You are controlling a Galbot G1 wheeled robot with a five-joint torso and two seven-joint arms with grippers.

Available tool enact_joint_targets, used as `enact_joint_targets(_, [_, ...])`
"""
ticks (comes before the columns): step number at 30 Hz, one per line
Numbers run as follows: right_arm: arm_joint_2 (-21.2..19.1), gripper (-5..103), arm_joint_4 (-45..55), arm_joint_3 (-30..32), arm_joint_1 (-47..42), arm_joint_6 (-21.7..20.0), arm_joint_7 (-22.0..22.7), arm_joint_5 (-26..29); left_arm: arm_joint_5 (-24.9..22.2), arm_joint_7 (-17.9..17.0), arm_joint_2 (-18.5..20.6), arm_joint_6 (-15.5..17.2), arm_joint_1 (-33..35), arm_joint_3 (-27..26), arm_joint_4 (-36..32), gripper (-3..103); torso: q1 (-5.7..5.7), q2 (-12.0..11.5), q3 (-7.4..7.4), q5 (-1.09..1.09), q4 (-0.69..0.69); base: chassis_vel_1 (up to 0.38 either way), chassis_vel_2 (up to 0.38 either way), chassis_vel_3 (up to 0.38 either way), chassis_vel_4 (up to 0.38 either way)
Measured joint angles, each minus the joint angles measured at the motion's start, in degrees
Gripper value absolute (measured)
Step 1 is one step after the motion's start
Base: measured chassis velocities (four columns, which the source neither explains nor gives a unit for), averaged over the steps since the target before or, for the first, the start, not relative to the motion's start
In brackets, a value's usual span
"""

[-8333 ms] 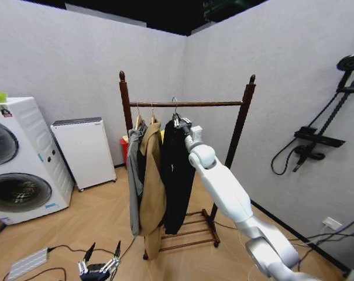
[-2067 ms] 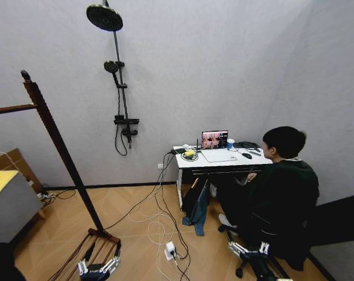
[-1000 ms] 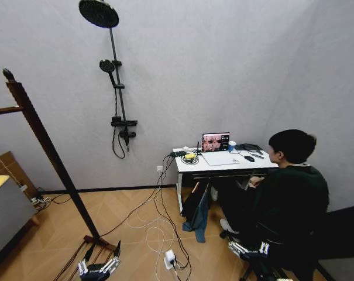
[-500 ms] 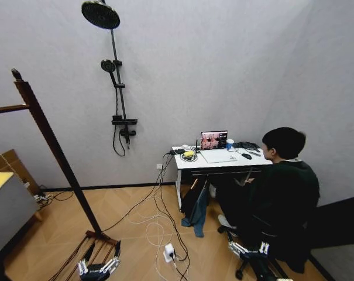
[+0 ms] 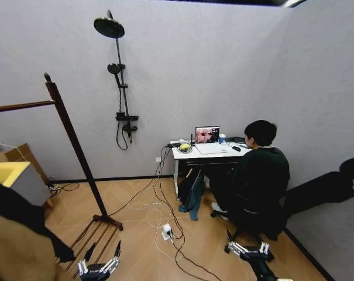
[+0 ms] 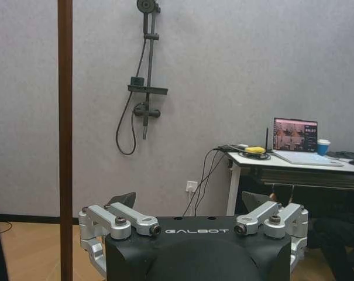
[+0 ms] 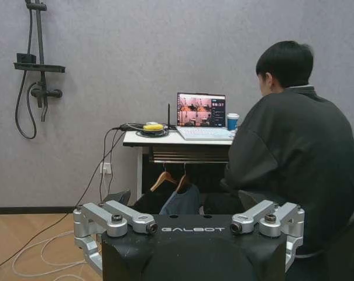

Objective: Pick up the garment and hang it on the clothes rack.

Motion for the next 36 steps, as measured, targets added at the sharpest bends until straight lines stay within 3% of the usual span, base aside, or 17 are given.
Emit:
enact_joint_targets(2, [0.01, 100, 0.0, -0.01, 0.0, 0.0, 0.0, 0.0, 0.0, -0.08, 0.01, 0.0, 0.0, -0.03, 0.0, 100, -0.02, 0.01, -0.01, -0.01, 0.0, 0.374, -0.37, -0.367, 0.375])
enact_joint_targets(3, [0.0, 100, 0.01, -0.01, -0.01, 0.0, 0.0, 0.0, 0.0, -0.07, 0.01, 0.0, 0.0, -0.02, 0.0, 100, -0.01, 0.01, -0.01, -0.12, 0.01, 0.359, -0.378, -0.355, 0.35])
enact_joint_targets(6, [0.0, 100, 0.0, 0.0, 0.0, 0.0, 0.0, 0.0, 0.0, 0.0, 0.0, 0.0, 0.0, -0.01, -0.01, 100, 0.0, 0.0, 0.0, 0.04, 0.0, 0.368, -0.368, -0.378, 0.351])
enact_joint_targets(9, [0.01, 100, 0.0, -0.01, 0.0, 0.0, 0.0, 0.0, 0.0, -0.07, 0.01, 0.0, 0.0, -0.02, 0.0, 100, -0.01, 0.0, -0.01, -0.11, 0.01, 0.327, -0.369, -0.371, 0.351])
enact_joint_targets(12, [0.0, 100, 0.0, 0.0, 0.0, 0.0, 0.0, 0.0, 0.0, -0.01, 0.0, 0.0, 0.0, -0.02, -0.01, 100, 0.01, 0.0, 0.0, 0.04, 0.0, 0.371, -0.347, -0.339, 0.352])
enact_joint_targets(14, [0.0, 100, 0.01, 0.0, -0.01, 0.01, 0.0, 0.0, 0.0, -0.07, 0.01, 0.0, 0.0, -0.02, 0.0, 100, 0.0, 0.0, -0.01, -0.12, 0.0, 0.357, -0.377, -0.333, 0.341])
enact_joint_targets(17, [0.0, 100, 0.0, 0.0, 0.0, 0.0, 0.0, 0.0, 0.0, 0.01, 0.0, 0.0, 0.0, 0.0, -0.01, 100, 0.02, -0.01, 0.01, 0.02, 0.0, 0.341, -0.356, -0.328, 0.348])
enact_joint_targets(20, [0.0, 100, 0.01, 0.0, 0.0, 0.01, 0.0, 0.0, 0.0, -0.07, 0.01, 0.0, 0.0, -0.02, 0.0, 100, 0.01, 0.0, -0.01, -0.11, 0.01, 0.358, -0.354, -0.325, 0.35])
enact_joint_targets(23, [0.0, 100, 0.01, 0.0, 0.0, 0.0, 0.0, 0.0, 0.0, 0.0, 0.0, 0.0, 0.01, -0.01, -0.02, 100, 0.02, -0.01, 0.0, 0.04, 0.0, 0.359, -0.351, -0.361, 0.332])
enact_joint_targets(25, [0.0, 100, 0.01, -0.01, 0.0, 0.0, 0.0, 0.0, 0.0, -0.07, 0.02, 0.0, 0.0, -0.03, 0.0, 100, 0.02, 0.0, 0.0, -0.12, 0.01, 0.339, -0.372, -0.34, 0.354])
enact_joint_targets(28, [0.0, 100, 0.01, 0.0, 0.0, 0.0, 0.0, 0.0, 0.0, 0.0, 0.0, 0.0, 0.01, -0.01, -0.01, 100, 0.01, -0.01, 0.0, 0.04, 0.0, 0.365, -0.355, -0.353, 0.355])
enact_joint_targets(30, [0.0, 100, 0.01, -0.01, 0.0, 0.0, -0.01, 0.01, 0.0, -0.1, 0.01, 0.0, 0.0, -0.04, 0.0, 100, 0.01, -0.01, 0.0, -0.01, 0.01, 0.371, -0.323, -0.352, 0.363])
enact_joint_targets(31, [0.0, 100, 0.02, 0.0, 0.0, 0.01, 0.0, 0.0, 0.0, -0.07, 0.02, 0.0, 0.0, -0.02, 0.0, 100, 0.02, -0.01, 0.0, -0.14, 0.0, 0.307, -0.389, -0.352, 0.357])
enact_joint_targets(34, [0.0, 100, 0.01, 0.0, 0.0, 0.0, 0.0, 0.0, 0.0, 0.01, 0.0, 0.0, 0.0, 0.0, -0.01, 100, 0.01, -0.01, 0.0, 0.02, 0.0, 0.356, -0.351, -0.339, 0.348])
enact_joint_targets(36, [0.0, 100, 0.01, -0.01, 0.01, 0.0, -0.01, 0.0, 0.0, -0.1, 0.02, 0.0, 0.0, -0.04, 0.0, 100, 0.01, -0.01, 0.0, -0.04, 0.01, 0.337, -0.333, -0.358, 0.371])
